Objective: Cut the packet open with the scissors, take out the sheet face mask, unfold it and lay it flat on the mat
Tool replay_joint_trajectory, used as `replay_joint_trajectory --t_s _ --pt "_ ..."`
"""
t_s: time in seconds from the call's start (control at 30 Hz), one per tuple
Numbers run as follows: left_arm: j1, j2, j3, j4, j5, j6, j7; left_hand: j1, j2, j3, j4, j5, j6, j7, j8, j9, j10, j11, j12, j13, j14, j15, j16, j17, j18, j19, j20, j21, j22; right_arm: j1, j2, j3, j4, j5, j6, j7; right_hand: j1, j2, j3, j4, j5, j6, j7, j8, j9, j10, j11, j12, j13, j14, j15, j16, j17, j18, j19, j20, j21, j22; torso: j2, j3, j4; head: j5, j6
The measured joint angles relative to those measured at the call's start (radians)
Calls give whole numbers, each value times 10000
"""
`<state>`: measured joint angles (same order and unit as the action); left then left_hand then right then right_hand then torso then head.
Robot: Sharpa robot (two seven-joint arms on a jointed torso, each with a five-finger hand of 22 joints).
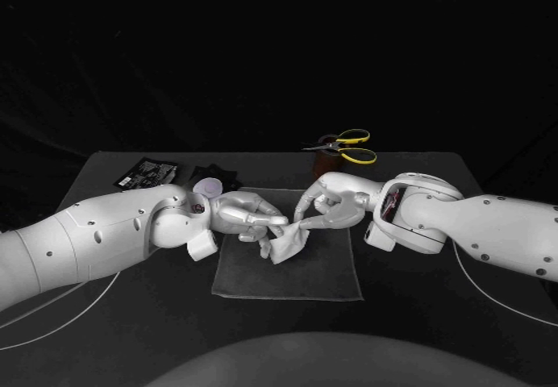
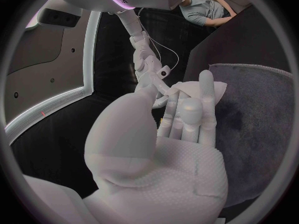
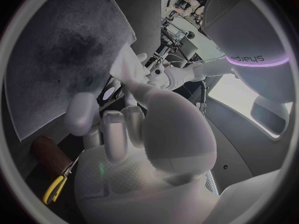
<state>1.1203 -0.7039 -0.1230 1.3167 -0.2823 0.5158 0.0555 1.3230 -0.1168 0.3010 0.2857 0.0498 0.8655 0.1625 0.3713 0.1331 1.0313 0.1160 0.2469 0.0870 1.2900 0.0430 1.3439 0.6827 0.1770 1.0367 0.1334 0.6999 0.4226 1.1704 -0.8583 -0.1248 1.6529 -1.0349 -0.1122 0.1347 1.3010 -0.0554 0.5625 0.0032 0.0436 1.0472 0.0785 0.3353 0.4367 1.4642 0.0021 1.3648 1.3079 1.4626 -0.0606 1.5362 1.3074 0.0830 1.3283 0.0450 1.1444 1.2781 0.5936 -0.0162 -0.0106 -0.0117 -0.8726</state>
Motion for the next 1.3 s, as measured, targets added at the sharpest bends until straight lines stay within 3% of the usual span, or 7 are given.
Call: replay_joint_trajectory --t_s 0.07,0.3,0.53,0.7,1.07,1.3 --pt "1 11 0 -7 17 11 -28 127 127 45 -45 0 36 -35 0 6 37 -36 0 10 42 -42 26 67 -1 53 7 0 -13 0 5 2 7 -55 -101 8 10 9 -9 -8 -14 -5 4 0 0 0 0 0 0 0 0 -1 0 0 0 0 0 4 0 0 0 0 0" --pt "3 80 2 -10 37 1 -145 847 236 362 -307 0 180 -38 59 16 92 -91 64 11 199 -122 177 350 -7 327 -78 -34 -8 3 13 7 32 -121 -320 30 13 12 17 -35 -10 9 -12 0 0 -14 14 1 -4 -17 17 -10 3 0 0 0 -1 9 1 1 0 13 0" --pt "5 135 1 -4 25 -237 -209 1439 132 709 -654 0 422 -125 207 88 330 -192 160 18 295 -219 230 542 -13 504 -159 227 149 4 27 9 57 -124 -387 37 13 10 16 -35 22 28 -34 -1 0 -15 14 1 -3 -17 17 26 9 -1 0 0 -1 17 -1 -4 -3 23 0" --pt "5 148 0 4 14 -457 -213 1569 8 871 -816 0 597 -170 345 154 524 -268 233 29 375 -231 270 607 -72 535 -191 376 264 5 36 9 60 -124 -392 37 13 9 16 -36 22 27 -35 -10 0 -15 14 1 1 -17 17 25 9 -1 0 0 -2 18 -3 -6 -2 20 0" --pt "7 183 0 44 -15 -840 -192 1734 75 1091 -1095 0 824 -288 551 240 795 -388 351 78 450 -305 270 614 -79 511 -285 624 464 8 77 10 32 -124 -390 30 12 8 14 -37 22 9 -48 -18 0 -15 15 1 2 -18 17 22 7 -2 0 0 -2 16 -6 -10 0 17 -1" --pt "9 198 0 52 -60 -959 -157 1891 232 1449 -1675 -34 1174 -359 940 371 1184 -570 611 215 483 -481 269 657 -146 352 -443 1049 813 8 95 10 28 -127 -392 26 12 7 2 -47 21 -6 -39 20 0 -15 15 1 0 -18 17 15 -1 -2 0 0 39 18 -5 -9 4 19 -1"
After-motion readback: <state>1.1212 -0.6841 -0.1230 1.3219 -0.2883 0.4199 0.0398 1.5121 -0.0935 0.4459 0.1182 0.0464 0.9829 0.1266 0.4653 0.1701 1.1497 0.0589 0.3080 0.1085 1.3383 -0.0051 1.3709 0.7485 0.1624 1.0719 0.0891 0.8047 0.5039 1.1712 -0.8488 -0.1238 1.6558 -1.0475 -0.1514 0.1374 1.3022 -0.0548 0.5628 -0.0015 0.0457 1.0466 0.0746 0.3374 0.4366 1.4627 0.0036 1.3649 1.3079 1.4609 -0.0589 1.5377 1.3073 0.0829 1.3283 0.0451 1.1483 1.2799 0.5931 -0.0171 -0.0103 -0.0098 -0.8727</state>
